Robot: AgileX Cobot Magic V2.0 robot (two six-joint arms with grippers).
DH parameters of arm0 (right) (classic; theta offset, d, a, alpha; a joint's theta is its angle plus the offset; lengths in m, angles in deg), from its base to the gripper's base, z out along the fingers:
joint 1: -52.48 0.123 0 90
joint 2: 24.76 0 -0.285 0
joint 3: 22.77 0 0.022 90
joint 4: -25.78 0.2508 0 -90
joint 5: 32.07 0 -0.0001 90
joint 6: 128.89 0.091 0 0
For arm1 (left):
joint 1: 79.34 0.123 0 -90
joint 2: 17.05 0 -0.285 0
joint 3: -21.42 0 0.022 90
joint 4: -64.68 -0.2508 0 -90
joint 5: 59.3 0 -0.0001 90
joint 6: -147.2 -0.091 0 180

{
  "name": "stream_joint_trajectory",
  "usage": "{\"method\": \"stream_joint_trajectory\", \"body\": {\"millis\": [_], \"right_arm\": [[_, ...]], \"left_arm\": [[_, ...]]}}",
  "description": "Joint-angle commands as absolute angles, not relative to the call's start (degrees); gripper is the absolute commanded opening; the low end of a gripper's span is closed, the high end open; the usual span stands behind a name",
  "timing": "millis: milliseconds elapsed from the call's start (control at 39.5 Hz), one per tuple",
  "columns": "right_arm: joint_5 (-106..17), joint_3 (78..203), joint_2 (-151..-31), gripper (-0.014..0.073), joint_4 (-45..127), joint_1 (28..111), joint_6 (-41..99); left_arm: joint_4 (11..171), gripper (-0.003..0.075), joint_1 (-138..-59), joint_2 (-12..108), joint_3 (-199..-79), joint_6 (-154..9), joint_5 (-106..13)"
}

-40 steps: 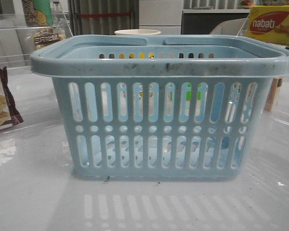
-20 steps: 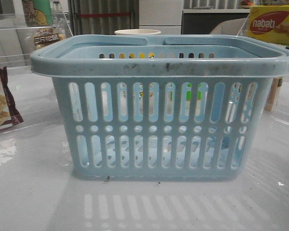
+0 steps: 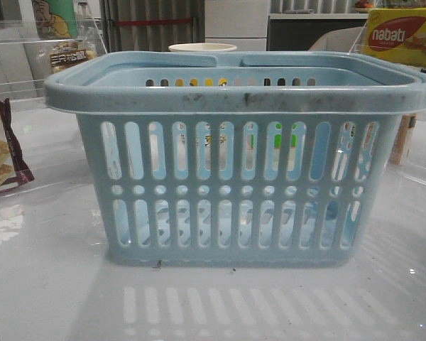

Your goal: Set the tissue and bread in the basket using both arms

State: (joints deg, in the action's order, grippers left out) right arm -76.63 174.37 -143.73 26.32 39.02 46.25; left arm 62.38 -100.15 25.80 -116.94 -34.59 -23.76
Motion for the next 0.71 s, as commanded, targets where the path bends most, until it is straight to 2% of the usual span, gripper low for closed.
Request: {"method": "stream_joint_trajectory", "body": {"millis": [0,303,480,683], "right_arm": [[-74.3,176.6,-139.5,0.0230,26.3,39.2,45.5],[-76.0,176.5,-129.5,0.0225,26.4,42.6,45.5],[-77.7,174.4,-118.6,0.0225,27.5,48.9,45.5],[-74.6,165.4,-108.3,0.0225,30.2,58.5,44.8]], "left_arm": [[62.3,0.0475,-100.6,26.2,-118.7,-34.7,-27.8],[62.3,0.0475,-100.6,26.2,-118.7,-34.7,-27.8],[62.3,0.0475,-100.6,26.2,-118.7,-34.7,-27.8],[62.3,0.0475,-100.6,26.2,-118.7,-34.7,-27.8]]}}
